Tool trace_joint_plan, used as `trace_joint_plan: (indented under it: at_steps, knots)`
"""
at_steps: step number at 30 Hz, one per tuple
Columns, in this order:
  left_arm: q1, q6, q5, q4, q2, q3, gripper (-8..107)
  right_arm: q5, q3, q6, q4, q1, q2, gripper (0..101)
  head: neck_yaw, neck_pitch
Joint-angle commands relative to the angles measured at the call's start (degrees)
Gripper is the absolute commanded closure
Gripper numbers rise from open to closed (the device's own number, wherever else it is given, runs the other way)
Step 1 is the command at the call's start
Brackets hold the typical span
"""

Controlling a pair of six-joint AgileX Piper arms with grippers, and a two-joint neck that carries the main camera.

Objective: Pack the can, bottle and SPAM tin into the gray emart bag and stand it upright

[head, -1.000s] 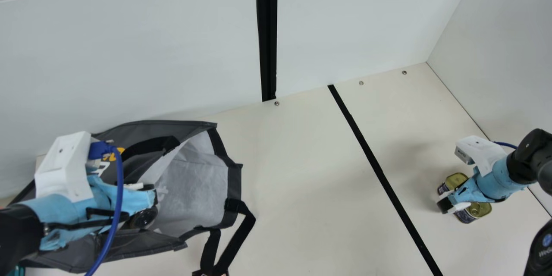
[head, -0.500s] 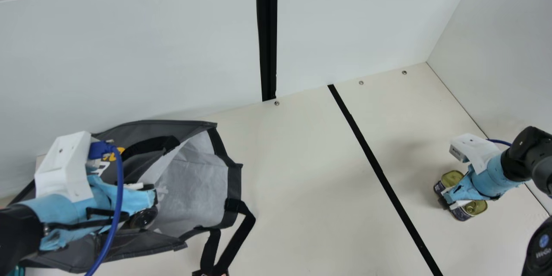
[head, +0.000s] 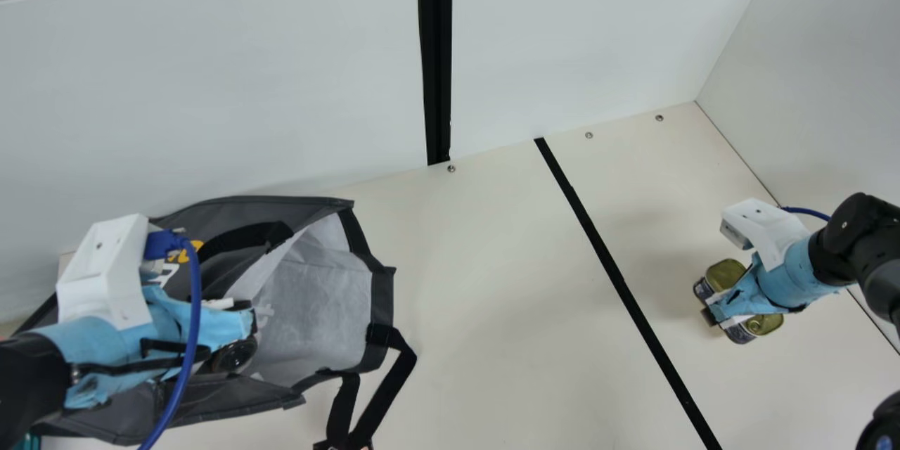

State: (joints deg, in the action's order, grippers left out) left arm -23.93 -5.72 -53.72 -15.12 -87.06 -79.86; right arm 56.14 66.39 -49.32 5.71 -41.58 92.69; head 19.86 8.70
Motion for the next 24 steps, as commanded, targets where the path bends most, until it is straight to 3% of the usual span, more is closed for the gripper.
trace_joint_plan:
  at_steps: [1, 10, 24]
  knots:
    - [0.0, 0.0, 0.0, 0.0, 0.0, 0.0, 107, 0.2, -0.2, 0.7, -0.2, 1.1, -1.2, 101, 0.1, 1.3]
    - [0.0, 0.0, 0.0, 0.0, 0.0, 0.0, 107, 1.5, -0.2, 3.6, -0.6, 7.1, -5.0, 101, 0.1, 1.3]
    - [0.0, 0.0, 0.0, 0.0, 0.0, 0.0, 107, 5.0, 4.0, 2.8, 1.3, 15.5, -6.6, 101, 0.1, 1.3]
